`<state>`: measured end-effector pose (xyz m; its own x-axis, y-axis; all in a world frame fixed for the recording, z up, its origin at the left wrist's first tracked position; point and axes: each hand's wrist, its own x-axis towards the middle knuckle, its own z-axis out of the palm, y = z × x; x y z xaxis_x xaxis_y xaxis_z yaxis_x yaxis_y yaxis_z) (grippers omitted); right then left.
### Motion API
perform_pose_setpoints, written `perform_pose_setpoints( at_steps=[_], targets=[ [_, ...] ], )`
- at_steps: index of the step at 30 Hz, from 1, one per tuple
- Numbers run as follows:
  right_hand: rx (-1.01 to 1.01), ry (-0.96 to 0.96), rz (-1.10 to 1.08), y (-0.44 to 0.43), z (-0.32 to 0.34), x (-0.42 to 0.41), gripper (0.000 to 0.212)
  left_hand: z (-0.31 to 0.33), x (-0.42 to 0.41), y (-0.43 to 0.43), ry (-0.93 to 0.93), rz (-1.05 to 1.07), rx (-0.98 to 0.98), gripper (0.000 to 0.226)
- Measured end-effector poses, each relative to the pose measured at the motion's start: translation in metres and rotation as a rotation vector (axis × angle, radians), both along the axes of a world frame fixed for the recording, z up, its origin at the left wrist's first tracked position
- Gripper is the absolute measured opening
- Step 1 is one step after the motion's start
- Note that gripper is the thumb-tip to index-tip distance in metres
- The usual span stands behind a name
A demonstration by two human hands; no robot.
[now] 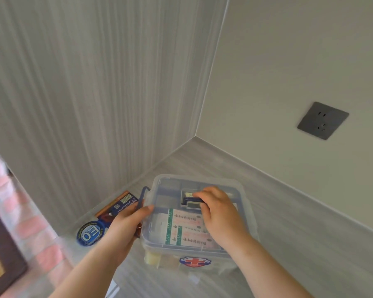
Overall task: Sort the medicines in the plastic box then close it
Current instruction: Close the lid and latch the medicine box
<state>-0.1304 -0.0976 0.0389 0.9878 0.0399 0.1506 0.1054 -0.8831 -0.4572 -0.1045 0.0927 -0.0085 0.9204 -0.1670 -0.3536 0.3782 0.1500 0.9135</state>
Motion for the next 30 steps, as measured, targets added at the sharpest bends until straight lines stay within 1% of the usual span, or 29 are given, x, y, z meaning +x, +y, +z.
perform_pose_setpoints(
  at_steps=[2, 4, 5, 7, 9, 12, 15, 18, 20, 23, 27, 30],
  targets=[
    [-0.041, 0.003, -0.011, 0.001, -0.005, -0.006, 0.030, 0.002, -0.001, -0.001, -0.013, -0.015, 0.012, 0.017],
    [-0.058, -0.006, -0.002, -0.001, -0.011, -0.011, 0.029, 0.004, -0.002, -0.003, -0.029, -0.031, 0.041, 0.031],
    [-0.060, -0.004, 0.003, -0.001, -0.012, -0.012, 0.029, 0.005, -0.002, -0.004, -0.032, -0.032, 0.054, 0.034],
    [-0.072, 0.007, 0.000, -0.001, -0.013, -0.013, 0.029, 0.004, -0.002, -0.006, -0.036, -0.020, 0.060, 0.031],
    [-0.061, -0.011, -0.010, 0.000, -0.014, -0.012, 0.029, 0.000, -0.001, -0.009, -0.043, 0.002, 0.042, 0.021],
    [-0.050, -0.024, -0.016, 0.000, -0.015, -0.012, 0.032, -0.003, -0.001, -0.014, -0.076, 0.061, 0.016, 0.026],
    [-0.083, -0.006, -0.009, -0.001, -0.018, -0.012, 0.038, -0.006, -0.001, -0.016, -0.123, 0.127, 0.037, 0.035],
    [-0.112, -0.002, -0.022, 0.000, -0.019, -0.012, 0.041, -0.007, -0.001, -0.018, -0.130, 0.129, 0.062, 0.033],
    [-0.124, 0.004, -0.039, 0.000, -0.018, -0.009, 0.044, -0.006, 0.000, -0.019, -0.123, 0.124, 0.066, 0.037],
    [-0.132, 0.059, -0.073, -0.001, -0.015, 0.005, 0.047, -0.004, 0.001, -0.020, -0.108, 0.099, 0.061, 0.040],
    [-0.218, 0.219, -0.053, -0.001, -0.018, 0.021, 0.051, -0.004, 0.002, -0.018, -0.129, 0.079, 0.085, 0.041],
    [-0.198, 0.216, -0.049, -0.002, -0.019, 0.023, 0.052, -0.003, 0.003, -0.019, -0.154, 0.072, 0.114, 0.041]
  ],
)
